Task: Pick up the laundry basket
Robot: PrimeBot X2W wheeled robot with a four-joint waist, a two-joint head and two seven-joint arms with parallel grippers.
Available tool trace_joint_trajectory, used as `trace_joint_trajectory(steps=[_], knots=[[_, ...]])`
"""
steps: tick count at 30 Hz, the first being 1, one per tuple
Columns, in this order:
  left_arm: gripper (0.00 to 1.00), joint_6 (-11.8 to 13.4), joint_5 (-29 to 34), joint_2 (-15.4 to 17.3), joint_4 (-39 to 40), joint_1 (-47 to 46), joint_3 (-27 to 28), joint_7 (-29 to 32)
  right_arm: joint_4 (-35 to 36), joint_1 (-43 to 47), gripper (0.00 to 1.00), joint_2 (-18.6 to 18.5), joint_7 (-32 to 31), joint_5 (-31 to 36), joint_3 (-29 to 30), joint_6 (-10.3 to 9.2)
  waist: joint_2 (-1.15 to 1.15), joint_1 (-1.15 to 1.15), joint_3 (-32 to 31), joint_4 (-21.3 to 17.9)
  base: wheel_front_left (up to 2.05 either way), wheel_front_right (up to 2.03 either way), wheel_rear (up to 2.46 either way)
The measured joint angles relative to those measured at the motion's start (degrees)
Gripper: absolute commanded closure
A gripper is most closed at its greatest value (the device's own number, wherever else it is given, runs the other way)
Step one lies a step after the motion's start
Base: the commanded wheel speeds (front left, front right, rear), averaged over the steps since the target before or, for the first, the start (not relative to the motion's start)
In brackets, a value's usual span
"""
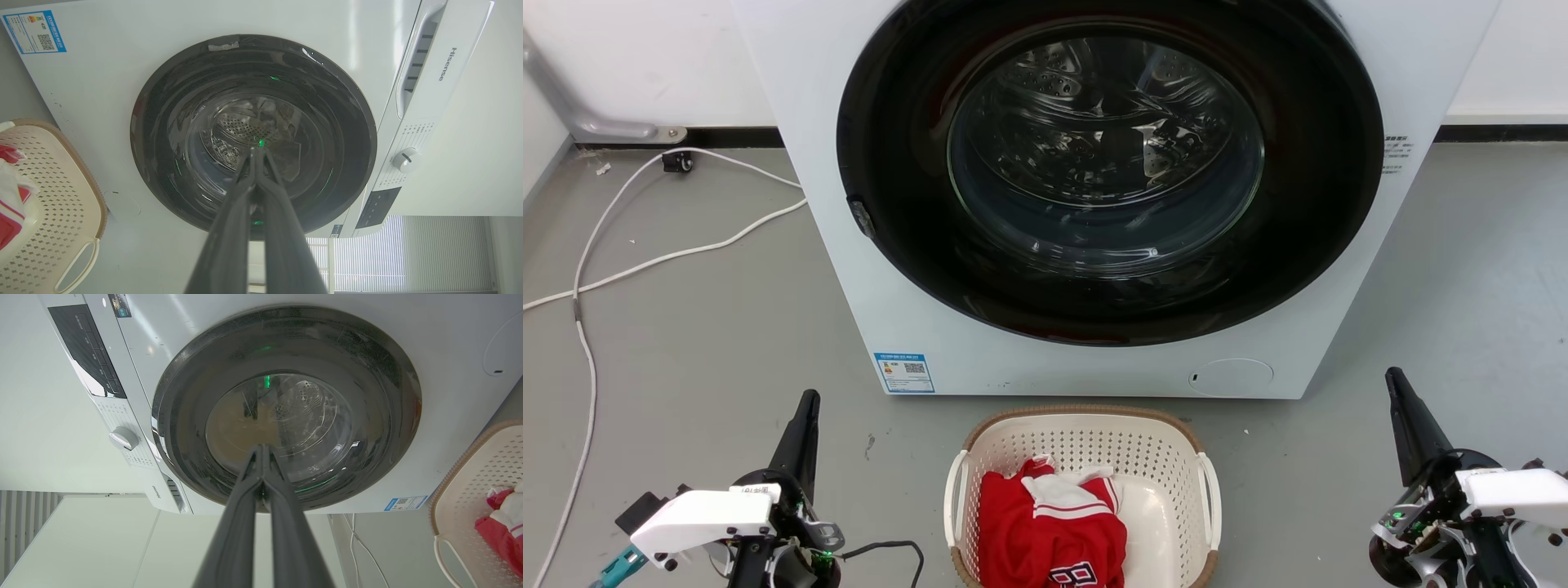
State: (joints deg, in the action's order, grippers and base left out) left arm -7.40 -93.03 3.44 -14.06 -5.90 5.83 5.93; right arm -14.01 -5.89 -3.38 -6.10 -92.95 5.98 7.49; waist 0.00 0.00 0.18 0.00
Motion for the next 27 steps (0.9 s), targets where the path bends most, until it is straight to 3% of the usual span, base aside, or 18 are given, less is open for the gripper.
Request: trace_joint_trajectory(steps=[27], knots=[[1.00,0.00,0.09,-0.18,0.00,-0.01,0.22,0.22,-0.01,-0.01,1.00,0.10,-0.22,0.16,0.18,0.00,0.00,0.00,0.00,0.00,0.00,0.00,0.00]])
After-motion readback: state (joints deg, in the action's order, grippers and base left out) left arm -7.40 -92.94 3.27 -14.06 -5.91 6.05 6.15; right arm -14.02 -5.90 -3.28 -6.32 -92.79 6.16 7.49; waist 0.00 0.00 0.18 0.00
